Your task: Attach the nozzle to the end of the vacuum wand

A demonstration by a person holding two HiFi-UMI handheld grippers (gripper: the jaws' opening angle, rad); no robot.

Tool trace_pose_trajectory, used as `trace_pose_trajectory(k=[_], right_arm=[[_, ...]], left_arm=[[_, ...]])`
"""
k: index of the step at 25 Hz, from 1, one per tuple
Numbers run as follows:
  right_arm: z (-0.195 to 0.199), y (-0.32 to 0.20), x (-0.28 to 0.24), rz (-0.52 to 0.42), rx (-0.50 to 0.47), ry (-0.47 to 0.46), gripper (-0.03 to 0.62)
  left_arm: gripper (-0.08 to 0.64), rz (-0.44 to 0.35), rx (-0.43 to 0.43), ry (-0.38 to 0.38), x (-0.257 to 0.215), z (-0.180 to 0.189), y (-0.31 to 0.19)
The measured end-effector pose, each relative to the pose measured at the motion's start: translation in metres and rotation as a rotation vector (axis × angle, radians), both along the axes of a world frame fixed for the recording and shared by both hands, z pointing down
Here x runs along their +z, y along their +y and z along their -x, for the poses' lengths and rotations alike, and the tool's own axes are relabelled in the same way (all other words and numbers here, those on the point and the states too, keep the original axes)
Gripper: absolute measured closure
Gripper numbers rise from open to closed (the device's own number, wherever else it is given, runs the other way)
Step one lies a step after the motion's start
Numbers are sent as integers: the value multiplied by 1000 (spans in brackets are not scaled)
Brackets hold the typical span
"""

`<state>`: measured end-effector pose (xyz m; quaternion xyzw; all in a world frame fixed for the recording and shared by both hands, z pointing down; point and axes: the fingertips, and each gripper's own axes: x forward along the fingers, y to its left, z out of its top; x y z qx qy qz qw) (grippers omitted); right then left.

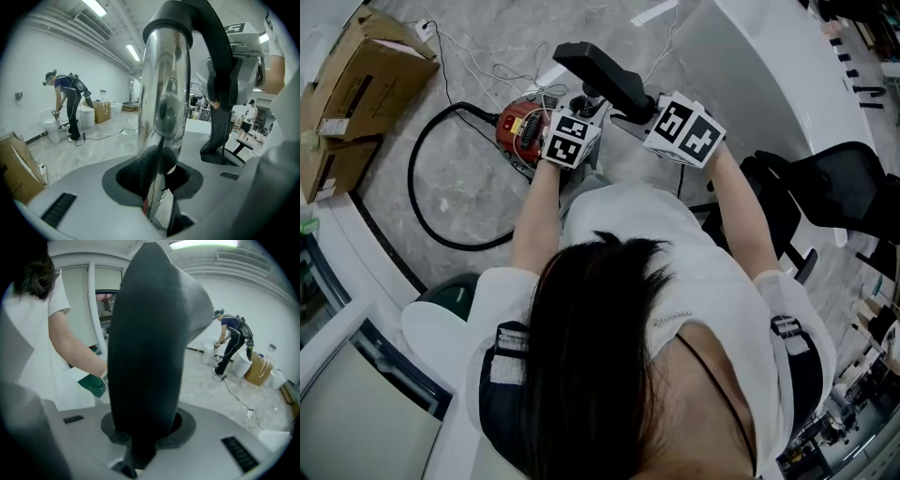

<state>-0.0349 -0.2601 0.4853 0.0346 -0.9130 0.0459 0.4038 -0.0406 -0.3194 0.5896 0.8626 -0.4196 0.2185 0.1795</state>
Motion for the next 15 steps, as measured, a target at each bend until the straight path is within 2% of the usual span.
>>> trace_pose_trajectory(k=[4, 6, 9, 15], right_arm=[[6, 2, 1, 18, 69, -18, 525], [12, 3, 0, 33, 95, -37, 525], [13, 4, -1, 47, 99, -54, 524], [15, 2, -2, 42, 100, -55, 522]], left_arm=[[448, -22, -31, -66, 1, 5, -2], [449, -34, -62, -71, 1, 10, -4], [448, -42, -69, -65, 1, 11, -6], [448, -22, -68, -109, 4, 11, -7]])
